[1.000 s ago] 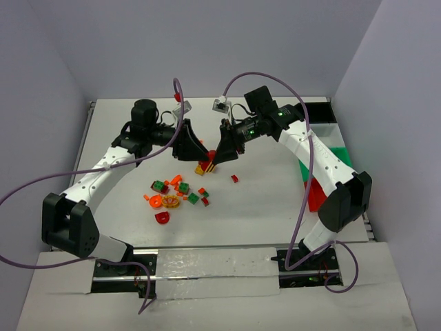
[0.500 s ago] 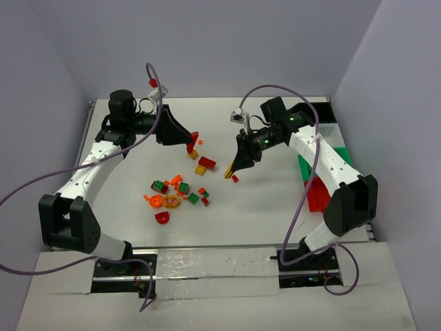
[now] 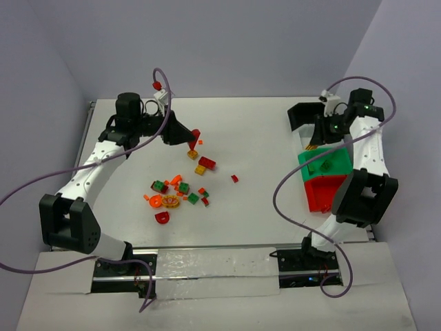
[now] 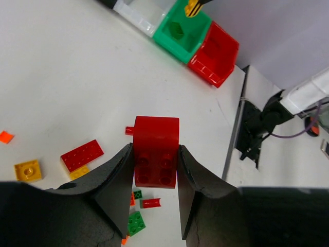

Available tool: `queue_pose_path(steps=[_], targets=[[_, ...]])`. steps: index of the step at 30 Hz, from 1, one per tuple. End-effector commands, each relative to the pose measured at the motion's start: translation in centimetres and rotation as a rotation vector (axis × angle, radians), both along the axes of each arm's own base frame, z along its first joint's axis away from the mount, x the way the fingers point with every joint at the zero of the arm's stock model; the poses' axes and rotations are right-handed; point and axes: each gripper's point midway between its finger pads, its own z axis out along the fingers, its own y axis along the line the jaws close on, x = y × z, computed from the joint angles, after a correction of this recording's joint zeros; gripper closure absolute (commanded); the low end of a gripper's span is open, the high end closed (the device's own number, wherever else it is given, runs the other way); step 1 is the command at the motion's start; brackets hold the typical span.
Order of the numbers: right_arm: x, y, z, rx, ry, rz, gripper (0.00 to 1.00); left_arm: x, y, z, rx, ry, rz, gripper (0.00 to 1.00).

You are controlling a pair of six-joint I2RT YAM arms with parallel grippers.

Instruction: Sort the legos into containers by color

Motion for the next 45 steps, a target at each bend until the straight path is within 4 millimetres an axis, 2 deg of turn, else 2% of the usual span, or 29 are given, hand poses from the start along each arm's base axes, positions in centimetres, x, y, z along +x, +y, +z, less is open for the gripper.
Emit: queue_pose_path(steps=[1, 6, 11, 12, 15, 19, 20, 21, 22, 24, 27, 28, 30, 32, 33, 35, 37, 39, 42, 43, 45], targets=[[2.3, -4.7, 1.5, -0.121, -0.053, -0.111, 1.0, 1.7, -0.1, 0.7, 0.034, -0.069, 0.061, 1.0], [6.1, -6.1, 2.4, -0.097, -0.127, -0.214, 1.0, 2.1, -0.4, 0.5, 0.031, -0.064, 0.062, 1.0], [10.2, -7.9, 0.9, -0.105, -0.128, -0.297, 1.0, 2.6, -0.2, 0.1, 0.049, -0.067, 0.08, 1.0], [10.9, -8.2, 0.1, -0.114, -0.111, -0.304, 1.0, 2.7, -0.2, 0.0, 0.053, -0.067, 0.081, 1.0], [11.5, -8.5, -1.1, -0.124, -0.09, -0.308, 1.0, 2.8, -0.2, -0.4, 0.061, -0.055, 0.082, 1.0], [12.0, -8.7, -4.0, -0.155, -0.041, -0.312, 0.99, 3.0, -0.3, -0.8, 0.059, -0.043, 0.081, 1.0], [12.2, -8.9, -4.3, -0.159, -0.041, -0.314, 0.94, 3.1, -0.4, -0.9, 0.058, -0.041, 0.079, 1.0], [12.3, -8.9, -4.7, -0.159, -0.033, -0.317, 0.83, 3.1, -0.5, -1.0, 0.057, -0.036, 0.078, 1.0], [12.3, -8.9, -5.1, -0.158, -0.023, -0.317, 0.79, 3.2, -0.5, -1.0, 0.057, -0.034, 0.078, 1.0], [12.5, -8.8, -5.7, -0.159, -0.009, -0.318, 0.51, 3.3, -0.6, -1.0, 0.056, -0.029, 0.076, 1.0], [12.6, -8.3, -5.7, -0.17, 0.0, -0.317, 0.23, 3.3, -0.7, -1.1, 0.057, -0.024, 0.072, 1.0], [12.5, -8.1, -5.3, -0.17, -0.005, -0.315, 0.15, 3.2, -0.7, -1.1, 0.057, -0.023, 0.071, 1.0], [12.4, -7.6, -4.4, -0.167, -0.022, -0.311, 0.11, 3.0, -0.9, -1.1, 0.059, -0.023, 0.066, 1.0], [12.4, -6.2, -2.4, -0.157, -0.056, -0.288, 0.11, 2.7, -1.1, -1.2, 0.058, -0.022, 0.052, 1.0], [12.3, -4.9, -1.5, -0.135, -0.067, -0.264, 0.11, 2.4, -1.2, -1.1, 0.057, -0.022, 0.044, 1.0], [11.7, -1.1, 1.2, -0.054, -0.108, -0.188, 0.11, 2.0, -1.4, -1.1, 0.058, -0.028, 0.03, 1.0], [10.2, 2.5, 3.9, 0.034, -0.135, -0.099, 0.11, 1.2, -1.8, -1.0, 0.054, -0.037, -0.003, 1.0], [7.8, 9.8, 5.9, 0.217, -0.14, 0.102, 0.12, -0.2, -2.4, -0.9, 0.027, -0.019, -0.061, 1.0], [3.7, 15.9, 8.5, 0.311, -0.195, 0.306, 0.12, -2.5, -3.2, 0.0, -0.045, 0.028, -0.19, 1.0], [1.8, 18.9, 10.1, 0.322, -0.25, 0.428, 0.12, -3.1, -3.4, 0.1, -0.061, 0.057, -0.218, 1.0], [-0.2, 21.0, 10.1, 0.335, -0.269, 0.524, 0.12, -4.9, -3.6, 0.7, -0.097, 0.094, -0.302, 1.0]])
